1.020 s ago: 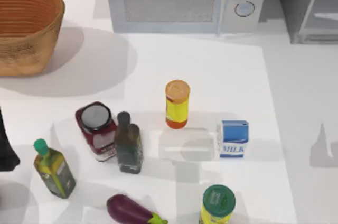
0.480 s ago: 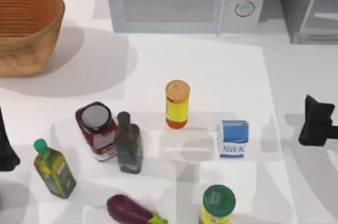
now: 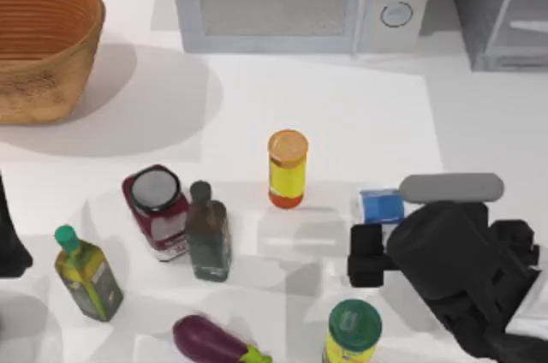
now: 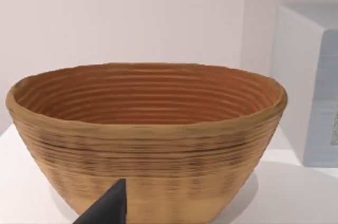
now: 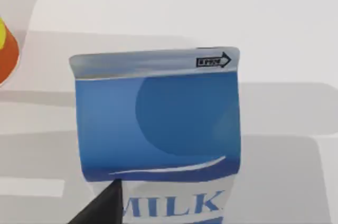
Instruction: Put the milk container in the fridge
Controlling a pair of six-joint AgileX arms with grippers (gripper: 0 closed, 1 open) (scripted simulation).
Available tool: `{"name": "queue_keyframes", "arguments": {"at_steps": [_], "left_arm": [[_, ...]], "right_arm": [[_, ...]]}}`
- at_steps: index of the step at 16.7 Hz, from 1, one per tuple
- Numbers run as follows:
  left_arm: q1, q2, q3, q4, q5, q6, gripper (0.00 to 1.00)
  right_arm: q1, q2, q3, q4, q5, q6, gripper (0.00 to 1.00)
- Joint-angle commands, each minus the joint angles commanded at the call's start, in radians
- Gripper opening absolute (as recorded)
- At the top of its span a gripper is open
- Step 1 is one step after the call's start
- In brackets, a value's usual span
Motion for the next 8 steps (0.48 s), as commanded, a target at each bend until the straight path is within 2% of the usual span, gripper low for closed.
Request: {"name": "queue_keyframes", "arguments": {"at_steps": [4,8], "left_arm": [[0.000,0.000,0.000,0.000,0.000,0.000,1.00],[0.000,0.000,0.000,0.000,0.000,0.000,1.00]], "right_arm": [[0.099,0.165,0.089,0.036,0.139,0.087,1.00],[0.118,0.189,0.105,0.044,0.164,0.105,1.00]]}}
